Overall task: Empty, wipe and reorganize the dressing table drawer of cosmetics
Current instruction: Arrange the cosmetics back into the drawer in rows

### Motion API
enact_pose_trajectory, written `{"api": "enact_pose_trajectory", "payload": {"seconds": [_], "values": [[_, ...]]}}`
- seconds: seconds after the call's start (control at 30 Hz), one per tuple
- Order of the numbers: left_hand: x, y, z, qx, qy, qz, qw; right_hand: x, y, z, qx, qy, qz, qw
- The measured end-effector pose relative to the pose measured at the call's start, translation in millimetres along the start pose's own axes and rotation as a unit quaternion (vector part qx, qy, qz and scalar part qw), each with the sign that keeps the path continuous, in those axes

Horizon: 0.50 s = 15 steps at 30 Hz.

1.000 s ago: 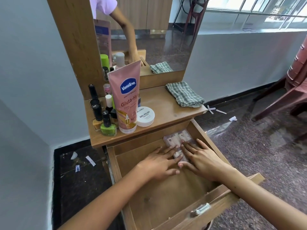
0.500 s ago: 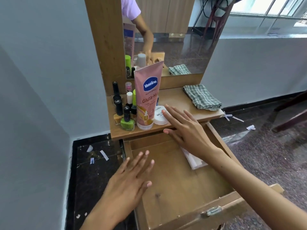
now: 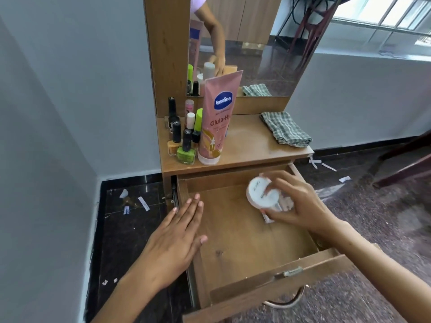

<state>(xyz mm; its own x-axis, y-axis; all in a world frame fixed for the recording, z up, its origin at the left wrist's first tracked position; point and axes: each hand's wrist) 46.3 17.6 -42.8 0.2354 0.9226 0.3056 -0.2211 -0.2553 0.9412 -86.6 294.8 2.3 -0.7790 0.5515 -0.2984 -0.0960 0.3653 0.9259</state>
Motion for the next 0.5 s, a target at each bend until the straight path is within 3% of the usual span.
{"api": "enact_pose_trajectory", "payload": {"seconds": [0.23,0.5], "values": [[-2,-1,-3,0.008,-0.007,0.009,1.0,19,-5,40,-0.201,0.007,0.054,0.978],[1,3,-3,-0.026,0.006,-0.006,1.0,35,-16,36,-0.307,0.124,0.167,0.929]]}}
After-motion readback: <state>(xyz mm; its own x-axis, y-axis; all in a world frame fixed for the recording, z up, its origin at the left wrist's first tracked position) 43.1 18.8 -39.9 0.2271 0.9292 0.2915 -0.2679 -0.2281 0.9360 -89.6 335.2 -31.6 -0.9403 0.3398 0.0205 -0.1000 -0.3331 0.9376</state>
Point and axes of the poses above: each hand's wrist, its own z-axis away from the middle knuckle, its own y-axis out of the back of the hand, x = y × z, and after that the axes turned 8 degrees about -x, right-handed
